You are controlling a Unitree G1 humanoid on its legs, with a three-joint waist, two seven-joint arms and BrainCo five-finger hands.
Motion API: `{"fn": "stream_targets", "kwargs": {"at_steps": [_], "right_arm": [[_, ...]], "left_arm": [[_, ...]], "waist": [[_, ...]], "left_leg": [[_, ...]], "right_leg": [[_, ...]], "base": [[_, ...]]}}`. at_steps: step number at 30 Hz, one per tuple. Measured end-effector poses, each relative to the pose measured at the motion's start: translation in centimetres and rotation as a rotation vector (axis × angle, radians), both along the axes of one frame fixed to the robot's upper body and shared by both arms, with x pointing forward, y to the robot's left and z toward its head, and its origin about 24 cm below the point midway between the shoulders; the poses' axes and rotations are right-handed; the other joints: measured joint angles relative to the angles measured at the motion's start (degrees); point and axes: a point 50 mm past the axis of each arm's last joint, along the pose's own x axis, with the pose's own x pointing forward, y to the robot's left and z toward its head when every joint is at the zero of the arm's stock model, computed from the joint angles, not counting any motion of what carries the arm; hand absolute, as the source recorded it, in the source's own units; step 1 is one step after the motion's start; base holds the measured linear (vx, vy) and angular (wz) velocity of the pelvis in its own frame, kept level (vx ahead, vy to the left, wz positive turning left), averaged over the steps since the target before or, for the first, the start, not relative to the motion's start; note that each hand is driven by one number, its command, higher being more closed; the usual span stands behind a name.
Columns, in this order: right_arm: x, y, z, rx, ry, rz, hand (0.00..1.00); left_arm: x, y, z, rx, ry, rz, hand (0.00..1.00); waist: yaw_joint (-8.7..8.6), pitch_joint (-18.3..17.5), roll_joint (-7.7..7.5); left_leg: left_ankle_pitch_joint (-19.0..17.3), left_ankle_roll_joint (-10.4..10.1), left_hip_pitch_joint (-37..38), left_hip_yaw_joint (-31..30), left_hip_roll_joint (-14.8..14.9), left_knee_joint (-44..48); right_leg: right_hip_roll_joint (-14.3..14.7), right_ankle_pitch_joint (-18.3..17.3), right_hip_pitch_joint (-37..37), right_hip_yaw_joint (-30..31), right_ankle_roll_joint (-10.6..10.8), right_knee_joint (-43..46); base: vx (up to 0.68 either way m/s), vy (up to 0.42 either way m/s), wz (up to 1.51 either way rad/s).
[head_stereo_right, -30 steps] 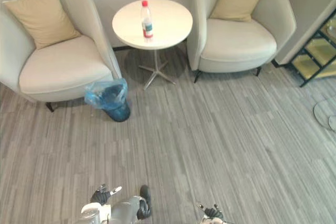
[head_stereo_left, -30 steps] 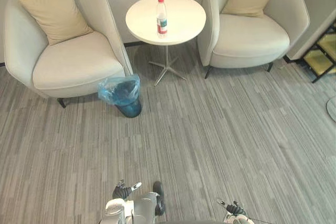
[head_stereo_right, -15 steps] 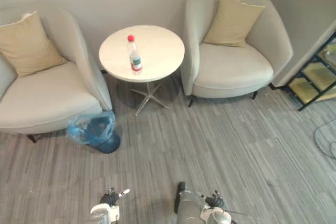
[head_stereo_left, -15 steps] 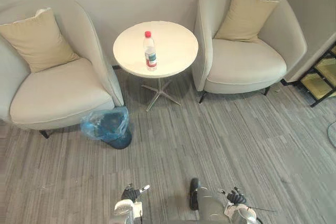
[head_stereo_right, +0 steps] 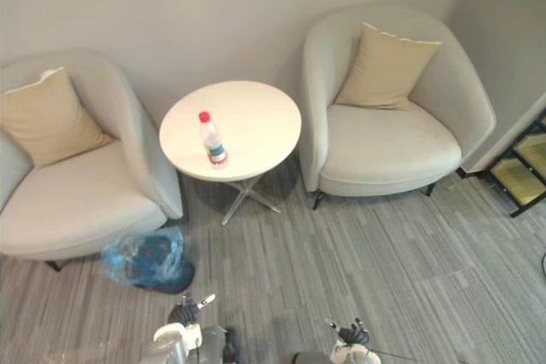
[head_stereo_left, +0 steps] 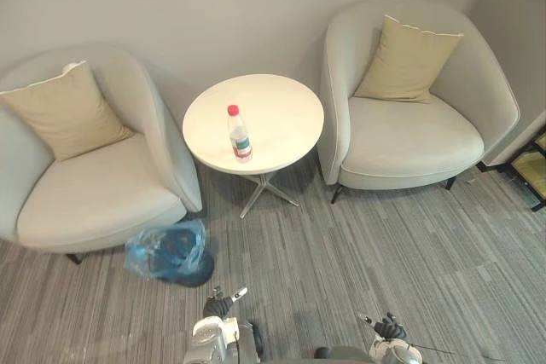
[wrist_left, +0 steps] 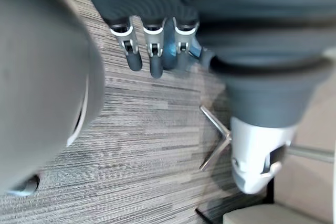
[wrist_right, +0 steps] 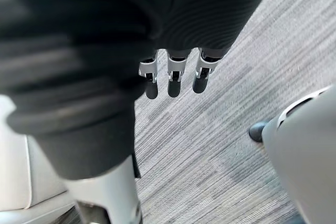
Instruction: Gather rubbish on tea table into small bin, then transfer packed bag to large trash can.
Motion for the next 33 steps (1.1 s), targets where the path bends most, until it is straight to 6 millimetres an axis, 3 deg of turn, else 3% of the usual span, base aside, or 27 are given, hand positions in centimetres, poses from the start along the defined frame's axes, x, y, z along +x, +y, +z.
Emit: {"fn": "stream_targets", "kwargs": {"at_steps": [1, 4, 5, 6, 7, 8, 9, 11, 14, 15, 16, 17, 19, 20, 23, 24, 25, 28, 29, 30, 31, 32, 33], "right_arm": [[-0.4, 0.2, -0.2, 0.009, 0.022, 0.000, 0.00], [-0.6, 0.3, -0.3, 0.011, 0.034, 0.009, 0.00], [-0.7, -0.2, -0.3, -0.012, 0.045, 0.037, 0.00], [-0.1, -0.4, -0.1, -0.019, 0.028, 0.048, 0.00], [0.0, -0.4, -0.1, -0.018, 0.023, 0.049, 0.00], [0.0, -0.4, -0.1, -0.020, 0.023, 0.048, 0.00], [-0.2, -0.6, 0.0, -0.026, 0.017, 0.043, 0.00], [0.1, -0.5, 0.1, -0.026, 0.008, 0.046, 0.00], [0.3, -0.3, 0.2, -0.024, -0.005, 0.046, 0.00], [0.1, 0.1, 0.0, -0.012, 0.001, 0.045, 0.00], [0.0, 0.4, 0.0, 0.000, 0.001, 0.042, 0.00], [0.1, -0.4, 0.1, -0.021, -0.003, 0.037, 0.00], [0.2, -0.8, 0.2, -0.028, -0.004, 0.035, 0.00], [0.2, -0.9, 0.2, -0.029, -0.005, 0.034, 0.00], [-0.5, -0.7, 0.0, -0.025, 0.013, 0.037, 0.00], [-0.5, -0.7, 0.0, -0.026, 0.013, 0.043, 0.00], [-0.6, -0.4, 0.0, -0.021, 0.016, 0.056, 0.00], [-0.5, -0.4, 0.0, -0.024, 0.016, 0.060, 0.00], [-0.5, -0.4, 0.0, -0.025, 0.016, 0.059, 0.00], [-0.5, -0.6, 0.0, -0.030, 0.014, 0.059, 0.00], [-0.5, -0.6, 0.0, -0.032, 0.015, 0.058, 0.00], [-0.7, -0.3, -0.1, -0.024, 0.021, 0.058, 0.00], [-1.0, 0.0, -0.2, -0.015, 0.028, 0.057, 0.00]], "left_arm": [[0.1, 0.5, 0.0, 0.016, 0.005, -0.011, 0.00], [-0.1, 0.9, -0.2, 0.031, 0.022, -0.021, 0.00], [-1.1, 0.6, -0.6, 0.022, 0.055, -0.025, 0.00], [-1.4, 0.5, -0.8, 0.029, 0.073, -0.056, 0.00], [-1.3, 0.5, -0.8, 0.034, 0.076, -0.070, 0.00], [-1.3, 0.8, -0.8, 0.046, 0.087, -0.086, 0.00], [-1.5, 0.9, -0.9, 0.048, 0.096, -0.090, 0.00], [-1.6, 0.9, -0.9, 0.048, 0.100, -0.088, 0.00], [-1.6, 0.7, -1.0, 0.036, 0.096, -0.067, 0.00], [-1.7, 1.0, -0.9, 0.037, 0.096, -0.051, 0.00], [-1.6, 1.3, -0.9, 0.042, 0.091, -0.039, 0.00], [-1.7, 0.5, -1.0, 0.017, 0.093, -0.020, 0.00], [-1.8, -0.5, -1.1, -0.019, 0.093, 0.008, 0.00], [-1.8, -0.6, -1.1, -0.023, 0.092, 0.007, 0.00], [-0.9, -1.3, -0.7, -0.039, 0.053, -0.017, 0.00], [-0.7, -1.4, -0.6, -0.041, 0.042, -0.017, 0.00], [-0.4, -1.5, -0.4, -0.044, 0.022, -0.019, 0.00], [-0.1, -1.4, -0.2, -0.042, 0.010, -0.015, 0.00], [-0.1, -1.4, -0.2, -0.040, 0.009, -0.015, 0.00], [-0.2, -1.5, -0.2, -0.042, 0.013, -0.019, 0.00], [-0.2, -1.5, -0.3, -0.042, 0.015, -0.020, 0.00], [-0.5, -1.1, -0.4, -0.030, 0.024, -0.017, 0.00], [-0.6, -0.7, -0.4, -0.019, 0.029, -0.017, 0.00]], "waist": [[-0.23, 0.09, -0.30], [0.39, -0.19, -0.62], [0.64, -1.55, 0.90], [0.12, -1.48, 1.28], [-0.35, -1.06, 1.12], [-0.91, 0.01, 0.45], [-1.20, 0.22, 0.70], [-1.82, 0.34, 0.53], [-2.16, 0.40, 0.40], [-2.16, -0.06, -0.67], [-2.23, 0.06, -1.56], [-1.79, -0.28, 1.04], [-1.96, -0.89, 2.90], [-2.10, -0.78, 2.93], [-2.01, 0.39, 1.68], [-1.87, 0.40, 1.76], [-0.95, 0.71, 1.11], [-0.67, 0.62, 1.40], [-0.63, 0.60, 1.42], [-0.63, 0.36, 1.98], [-0.63, 0.33, 2.36], [-0.47, -0.73, 0.79], [-0.49, -1.12, 0.22]], "left_leg": [[-1.49, 1.44, -1.21, 0.40, 0.05, 3.02], [-3.39, 2.84, -1.03, 2.15, -0.80, 7.91], [-5.95, 2.38, 4.16, 1.80, -1.06, 1.90], [-6.29, 2.44, 8.17, 1.91, -2.38, -2.28], [-6.39, 2.81, 9.37, 1.50, -2.89, -3.16], [-6.73, 3.22, 12.84, 0.58, -4.04, -4.72], [-7.02, 3.23, 15.31, -0.50, -4.14, -5.98], [-7.03, 3.21, 17.83, -2.45, -3.51, -7.76], [-7.50, 2.41, 19.27, -5.33, -1.68, -7.92], [-8.41, 0.89, 19.51, -6.19, -1.83, -7.81], [-9.67, -1.05, 19.96, -7.23, -2.08, -7.69], [-10.44, -1.97, 20.04, -7.89, 0.15, -7.55], [-9.72, -3.15, 19.81, -7.94, 1.52, -7.26], [-9.51, -3.47, 19.80, -7.97, 1.66, -6.92], [-8.90, -4.90, 14.89, -7.79, 3.23, 8.29], [-8.37, -5.83, 13.26, -7.76, 3.56, 12.25], [-7.11, -8.13, 8.71, -6.29, 5.28, 21.64], [-10.39, -5.50, 6.43, -3.20, 6.49, 22.18], [-11.24, -4.58, 5.97, -3.10, 5.66, 15.59], [-8.10, -3.73, 6.57, -3.91, 4.82, 4.88], [-7.87, -4.07, 6.87, -4.25, 4.64, 2.86], [-6.73, -3.33, 8.16, -3.68, 2.70, -0.19], [-6.38, -2.79, 8.81, -3.15, 1.88, -0.97]], "right_leg": [[-0.80, 1.05, 0.82, 0.33, 0.80, -1.06], [-1.73, 2.46, 2.03, 3.43, 1.26, 1.96], [-1.19, 1.73, -0.97, 4.61, 2.38, 10.06], [-2.62, 1.50, -6.37, 5.20, 5.41, 23.39], [-3.37, 1.87, -8.92, 5.20, 6.88, 29.26], [-4.92, 0.12, -12.96, 4.49, 5.80, 39.89], [-5.37, -1.69, -15.46, 2.22, 4.22, 42.64], [-5.55, -3.40, -18.09, -0.97, 2.91, 40.08], [-3.75, -2.79, -19.12, -1.02, 2.32, 25.74], [-3.09, 2.13, -18.60, 1.62, 2.20, 15.98], [-3.03, 6.30, -17.97, 2.97, 0.98, 13.32], [-1.24, 5.81, -17.90, 2.24, 0.06, 14.31], [-0.55, 4.08, -17.46, 0.35, -0.91, 14.30], [-0.49, 3.84, -16.96, -0.06, -1.07, 14.16], [-0.80, 3.29, -9.63, -3.37, -1.62, 9.74], [-0.87, 3.25, -8.51, -3.76, -1.68, 9.03], [-1.09, 2.97, -7.03, -4.26, -2.06, 7.80], [-1.21, 3.02, -5.86, -4.59, -1.99, 6.74], [-1.47, 3.29, -5.87, -4.45, -1.47, 6.33], [-1.22, 3.15, -6.14, -4.33, -0.50, 6.49], [-1.07, 2.97, -6.16, -4.31, -0.08, 6.59], [-1.89, 3.51, -5.95, -2.78, 1.34, 5.41], [-2.52, 4.10, -5.63, -2.34, 1.68, 4.13]], "base": [[0.49, 0.120, 0.21], [0.34, 0.174, -0.16], [0.40, 0.198, -0.39], [0.41, 0.165, -0.25], [0.41, 0.098, 0.25], [0.30, 0.003, 0.49], [0.30, -0.012, 0.54], [0.31, -0.079, 0.66], [0.31, -0.198, 0.79], [0.24, -0.204, 0.58], [0.35, -0.283, 0.48], [0.35, -0.261, 0.18], [0.27, -0.196, 0.16], [0.19, -0.136, 0.39], [0.17, -0.166, 0.53], [0.05, -0.071, 0.35], [0.05, -0.040, 0.19], [0.04, 0.037, 0.04], [0.04, 0.126, -0.02], [0.05, 0.155, -0.03], [0.07, 0.152, 0.00], [0.10, 0.134, -0.03], [0.11, 0.127, -0.07]]}}
